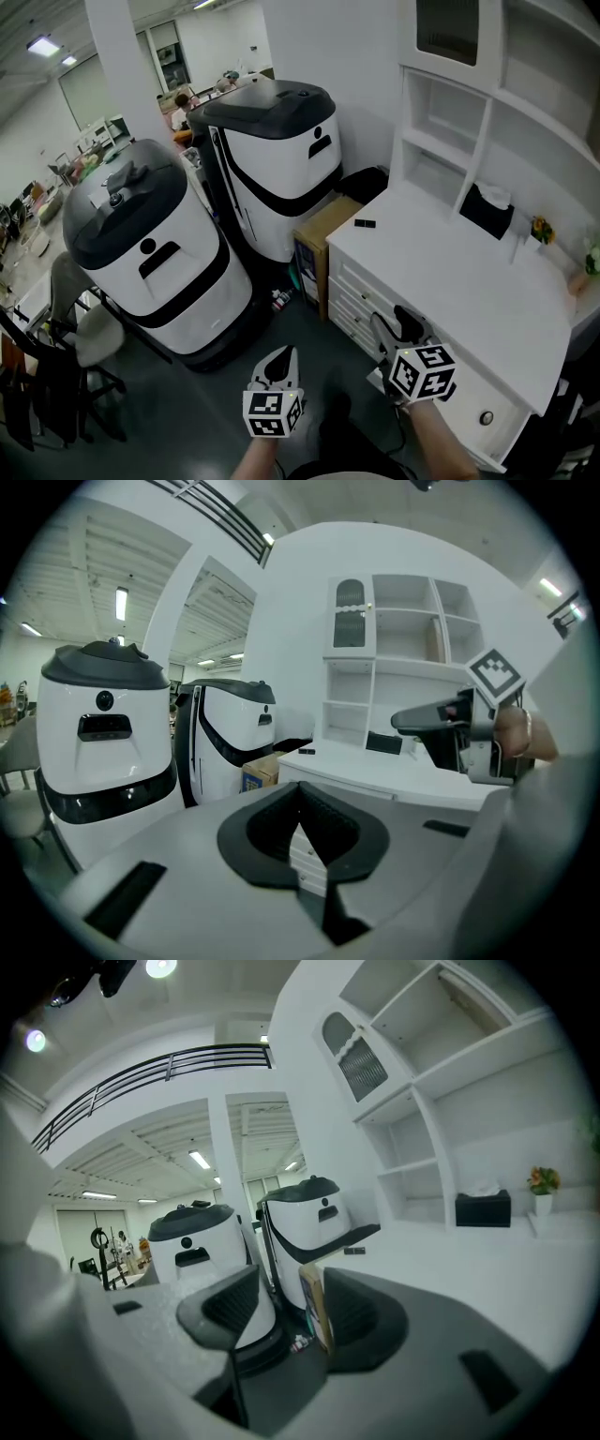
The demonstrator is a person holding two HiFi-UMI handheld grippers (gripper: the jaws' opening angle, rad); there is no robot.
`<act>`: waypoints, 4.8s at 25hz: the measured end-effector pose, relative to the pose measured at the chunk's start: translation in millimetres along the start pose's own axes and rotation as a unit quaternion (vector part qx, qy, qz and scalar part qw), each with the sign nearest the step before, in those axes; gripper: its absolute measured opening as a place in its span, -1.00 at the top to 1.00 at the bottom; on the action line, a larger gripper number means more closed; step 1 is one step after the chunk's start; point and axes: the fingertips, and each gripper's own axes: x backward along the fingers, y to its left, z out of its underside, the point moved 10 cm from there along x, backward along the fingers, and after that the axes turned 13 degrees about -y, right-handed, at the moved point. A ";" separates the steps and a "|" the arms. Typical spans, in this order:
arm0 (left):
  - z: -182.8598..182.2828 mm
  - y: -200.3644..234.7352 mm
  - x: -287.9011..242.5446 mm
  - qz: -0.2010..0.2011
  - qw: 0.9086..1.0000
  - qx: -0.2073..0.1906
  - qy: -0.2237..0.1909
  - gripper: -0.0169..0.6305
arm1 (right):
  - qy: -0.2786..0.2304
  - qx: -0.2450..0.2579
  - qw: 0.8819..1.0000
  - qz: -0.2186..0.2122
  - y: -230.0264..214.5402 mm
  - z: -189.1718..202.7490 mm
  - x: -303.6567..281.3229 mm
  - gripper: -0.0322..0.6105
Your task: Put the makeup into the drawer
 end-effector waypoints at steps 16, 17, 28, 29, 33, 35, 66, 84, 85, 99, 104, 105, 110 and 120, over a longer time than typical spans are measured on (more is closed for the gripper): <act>-15.9 33.3 -149.8 0.012 1.000 -0.007 0.028 0.94 | 0.011 -0.036 0.999 0.034 -66.8 -3.5 -137.3 0.23; -16.4 34.4 -157.4 0.015 0.999 -0.007 0.030 0.94 | 0.013 -0.037 0.999 0.038 -69.1 -1.5 -143.3 0.23; -15.6 73.5 -254.7 0.081 0.995 -0.006 0.060 0.94 | 0.049 -0.033 0.994 0.090 -81.8 23.0 -231.4 0.23; -14.6 80.5 -265.4 0.089 0.994 -0.006 0.066 0.94 | 0.052 -0.035 0.993 0.099 -83.6 25.0 -240.5 0.23; -12.6 109.2 -306.4 0.113 0.990 0.002 0.082 0.94 | 0.065 -0.037 0.988 0.136 -90.8 31.8 -276.4 0.22; -12.9 123.0 -325.1 0.124 0.988 0.005 0.087 0.94 | 0.071 -0.034 0.985 0.151 -93.4 34.4 -293.6 0.22; 10.9 177.7 -467.5 0.190 0.970 0.035 0.146 0.94 | 0.201 0.005 0.946 0.253 -159.9 68.2 -394.5 -0.19; 10.2 182.4 -469.8 0.192 0.970 0.033 0.148 0.94 | 0.214 0.025 0.947 0.240 -159.4 70.4 -392.9 -0.19; 9.4 182.9 -469.5 0.192 0.970 0.032 0.147 0.94 | 0.210 0.022 0.947 0.241 -158.4 69.3 -391.5 -0.18; 1.1 138.1 -462.4 0.263 0.955 0.017 0.139 0.94 | 0.138 -0.016 0.947 0.289 -132.2 30.5 -314.3 -0.19; 0.3 97.0 -452.5 0.320 0.937 0.009 0.141 0.94 | 0.102 -0.036 0.933 0.343 -125.4 20.4 -255.5 -0.19; 0.4 87.8 -450.1 0.332 0.932 0.008 0.142 0.94 | 0.096 -0.040 0.929 0.356 -124.4 19.2 -242.2 -0.19; 3.9 37.7 -433.1 0.396 0.907 0.000 0.146 0.94 | 0.072 -0.058 0.899 0.428 -115.9 17.5 -167.2 -0.19; 17.1 -47.0 -388.0 0.487 0.859 -0.023 0.157 0.94 | 0.045 -0.107 0.832 0.543 -99.3 43.2 -28.4 -0.19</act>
